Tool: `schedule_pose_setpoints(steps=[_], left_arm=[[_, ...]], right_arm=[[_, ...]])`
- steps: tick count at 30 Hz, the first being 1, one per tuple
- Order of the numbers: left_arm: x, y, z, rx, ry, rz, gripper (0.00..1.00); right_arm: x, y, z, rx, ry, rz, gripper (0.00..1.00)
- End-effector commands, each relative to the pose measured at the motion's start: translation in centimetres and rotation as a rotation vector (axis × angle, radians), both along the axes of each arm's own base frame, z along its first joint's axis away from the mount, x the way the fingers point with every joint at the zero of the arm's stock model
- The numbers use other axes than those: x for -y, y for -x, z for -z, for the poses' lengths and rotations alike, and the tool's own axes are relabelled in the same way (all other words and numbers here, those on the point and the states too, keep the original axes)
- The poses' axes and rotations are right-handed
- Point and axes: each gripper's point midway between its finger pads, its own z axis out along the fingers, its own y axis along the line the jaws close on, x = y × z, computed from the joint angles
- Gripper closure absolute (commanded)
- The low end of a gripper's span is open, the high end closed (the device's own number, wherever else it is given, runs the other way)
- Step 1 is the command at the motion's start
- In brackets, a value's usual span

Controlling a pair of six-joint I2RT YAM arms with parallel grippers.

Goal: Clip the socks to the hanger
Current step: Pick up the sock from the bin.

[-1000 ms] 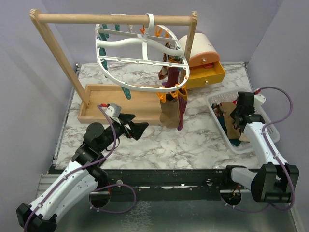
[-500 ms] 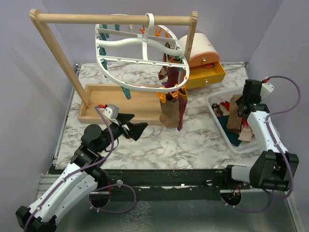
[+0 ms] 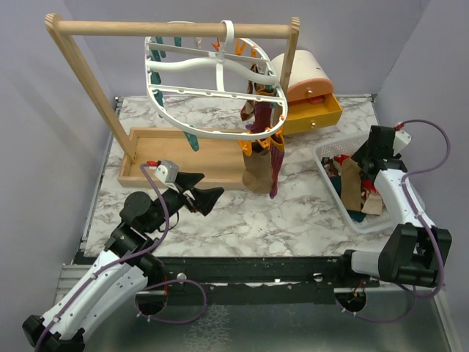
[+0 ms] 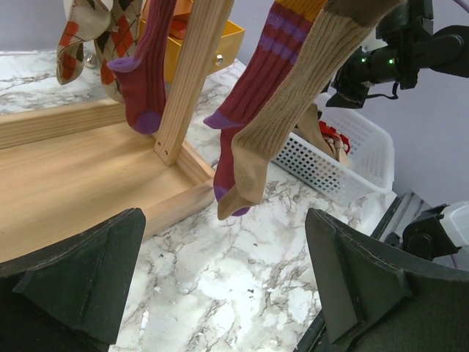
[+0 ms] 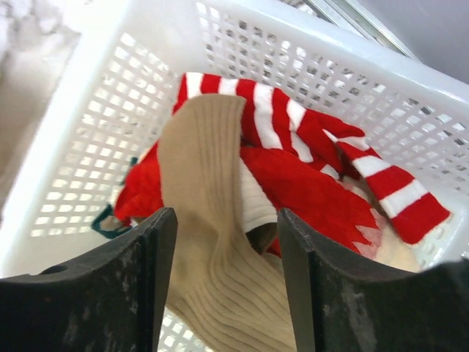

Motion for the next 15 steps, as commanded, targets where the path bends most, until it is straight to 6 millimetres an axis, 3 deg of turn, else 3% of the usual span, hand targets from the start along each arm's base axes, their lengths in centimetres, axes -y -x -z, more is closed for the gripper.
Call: schedule_pose_setpoints(steps=[1, 9, 15], left_arm=[[0.3, 0.4, -0.3, 0.007, 0.013, 0.020, 0.01], [0.4, 0.4, -0.1, 0.005, 0.007, 0.027, 0.01], [0.6, 0.5, -0.1, 0.005, 0.010, 0.035, 0.01]], right_arm=[[-1.1, -0.6, -2.0, 0.039, -0.028, -0.056, 0.35], [-3.6, -0.6, -3.4, 0.018, -0.008, -0.167, 0.29], [-4.4, -0.2, -2.1, -0.101, 0.072, -0.222, 0.29]])
